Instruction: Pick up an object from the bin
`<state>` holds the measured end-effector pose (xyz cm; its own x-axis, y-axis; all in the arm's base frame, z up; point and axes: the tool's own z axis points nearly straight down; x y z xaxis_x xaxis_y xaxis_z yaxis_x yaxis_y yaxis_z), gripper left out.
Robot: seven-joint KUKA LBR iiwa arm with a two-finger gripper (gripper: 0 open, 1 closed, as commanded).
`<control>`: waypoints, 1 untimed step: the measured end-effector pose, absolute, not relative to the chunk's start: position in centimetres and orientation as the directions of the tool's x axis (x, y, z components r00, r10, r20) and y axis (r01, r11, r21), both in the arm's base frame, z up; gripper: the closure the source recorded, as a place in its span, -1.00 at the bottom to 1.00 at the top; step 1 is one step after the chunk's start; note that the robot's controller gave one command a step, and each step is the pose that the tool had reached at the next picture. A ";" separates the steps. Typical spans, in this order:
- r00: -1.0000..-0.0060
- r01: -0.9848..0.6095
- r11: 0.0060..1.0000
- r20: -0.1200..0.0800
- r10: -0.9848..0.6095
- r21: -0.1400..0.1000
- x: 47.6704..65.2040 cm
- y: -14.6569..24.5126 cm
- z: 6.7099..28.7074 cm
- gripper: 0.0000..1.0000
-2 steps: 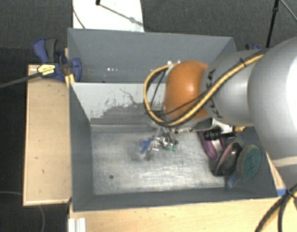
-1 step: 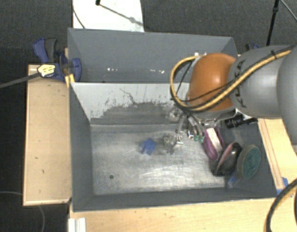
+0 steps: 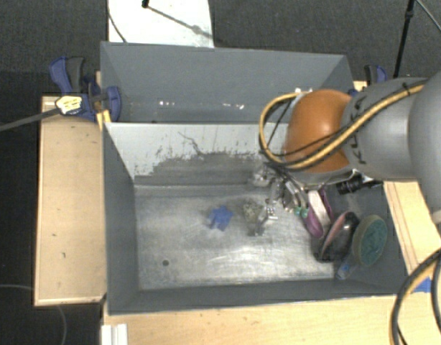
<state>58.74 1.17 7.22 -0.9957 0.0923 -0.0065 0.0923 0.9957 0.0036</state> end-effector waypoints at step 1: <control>-0.995 0.095 0.995 -0.005 0.095 0.002 58.9 1.2 7.4 -1.00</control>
Offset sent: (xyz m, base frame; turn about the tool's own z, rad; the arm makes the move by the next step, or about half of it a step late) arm 0.0000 0.0000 0.0000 0.0000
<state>58.87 1.25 7.38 -0.9955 0.0949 -0.0050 0.0949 0.9955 0.0024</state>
